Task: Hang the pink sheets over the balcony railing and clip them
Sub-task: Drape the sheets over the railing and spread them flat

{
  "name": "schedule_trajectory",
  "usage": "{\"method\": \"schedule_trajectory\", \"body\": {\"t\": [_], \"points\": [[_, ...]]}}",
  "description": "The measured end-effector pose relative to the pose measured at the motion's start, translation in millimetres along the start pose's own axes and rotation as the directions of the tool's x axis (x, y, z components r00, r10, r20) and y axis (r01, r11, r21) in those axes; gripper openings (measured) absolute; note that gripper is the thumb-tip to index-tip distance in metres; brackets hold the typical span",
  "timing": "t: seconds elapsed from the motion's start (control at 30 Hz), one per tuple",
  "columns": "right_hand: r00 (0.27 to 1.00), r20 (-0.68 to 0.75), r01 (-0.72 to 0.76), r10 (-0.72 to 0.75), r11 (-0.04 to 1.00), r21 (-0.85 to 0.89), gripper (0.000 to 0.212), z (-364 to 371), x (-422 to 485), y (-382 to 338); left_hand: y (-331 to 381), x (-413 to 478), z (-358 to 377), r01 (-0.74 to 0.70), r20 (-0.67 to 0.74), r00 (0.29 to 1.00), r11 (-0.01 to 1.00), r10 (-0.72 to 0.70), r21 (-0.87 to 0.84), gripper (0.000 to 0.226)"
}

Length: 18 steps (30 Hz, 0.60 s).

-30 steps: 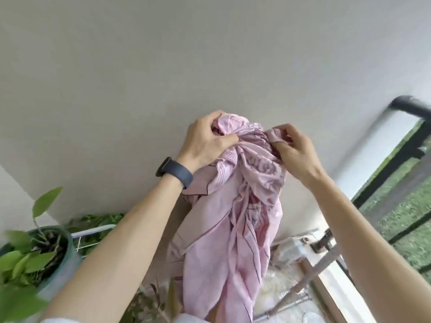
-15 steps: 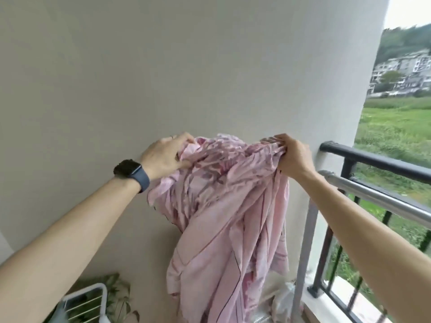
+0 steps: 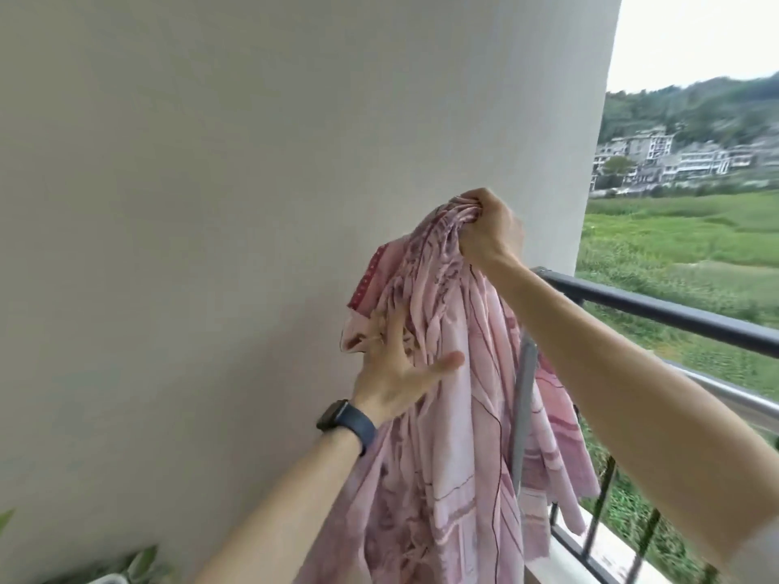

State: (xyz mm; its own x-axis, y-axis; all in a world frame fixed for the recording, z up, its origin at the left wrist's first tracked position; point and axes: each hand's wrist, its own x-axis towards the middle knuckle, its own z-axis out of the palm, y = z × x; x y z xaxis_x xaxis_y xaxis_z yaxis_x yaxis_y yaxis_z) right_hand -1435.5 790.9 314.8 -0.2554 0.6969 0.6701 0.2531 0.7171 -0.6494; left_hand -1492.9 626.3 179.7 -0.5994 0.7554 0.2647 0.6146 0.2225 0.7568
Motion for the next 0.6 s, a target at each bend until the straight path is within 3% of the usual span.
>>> {"method": "schedule_trajectory", "body": {"t": [0.07, 0.13, 0.2, 0.27, 0.33, 0.5, 0.6], "points": [[0.999, 0.02, 0.05, -0.05, 0.999, -0.018, 0.053, 4, -1, -1, -10, 5, 37, 0.081, -0.001, 0.997, 0.994, -0.081, 0.078, 0.128], [0.988, 0.032, 0.155, -0.153, 0.986, -0.066, 0.053, 0, 3, 13, -26, 24, 38, 0.1, -0.079, 0.992, 0.995, -0.097, 0.024, 0.113], [0.965, 0.08, 0.26, -0.249, 0.948, -0.181, 0.048, -14, 10, 41, -40, 46, 12, 0.044, -0.11, 0.993, 0.995, -0.034, 0.087, 0.084], [0.927, 0.192, 0.368, -0.321, 0.874, -0.317, 0.045, -30, 14, 69, -43, 72, -25, -0.039, -0.167, 0.982, 0.961, 0.088, 0.275, 0.056], [0.892, 0.31, 0.443, -0.33, 0.781, -0.441, 0.047, -37, 14, 89, -30, 97, -60, -0.109, -0.23, 0.949, 0.909, 0.216, 0.403, 0.048], [0.93, 0.333, 0.333, -0.156, 0.738, -0.587, 0.036, -30, 23, 110, 22, 127, -90, -0.293, -0.128, 0.866, 0.699, 0.483, 0.652, 0.045], [0.936, 0.318, 0.321, -0.148, 0.727, -0.606, 0.034, -28, 29, 107, 29, 131, -85, -0.277, -0.143, 0.888, 0.756, 0.438, 0.593, 0.036]]}}
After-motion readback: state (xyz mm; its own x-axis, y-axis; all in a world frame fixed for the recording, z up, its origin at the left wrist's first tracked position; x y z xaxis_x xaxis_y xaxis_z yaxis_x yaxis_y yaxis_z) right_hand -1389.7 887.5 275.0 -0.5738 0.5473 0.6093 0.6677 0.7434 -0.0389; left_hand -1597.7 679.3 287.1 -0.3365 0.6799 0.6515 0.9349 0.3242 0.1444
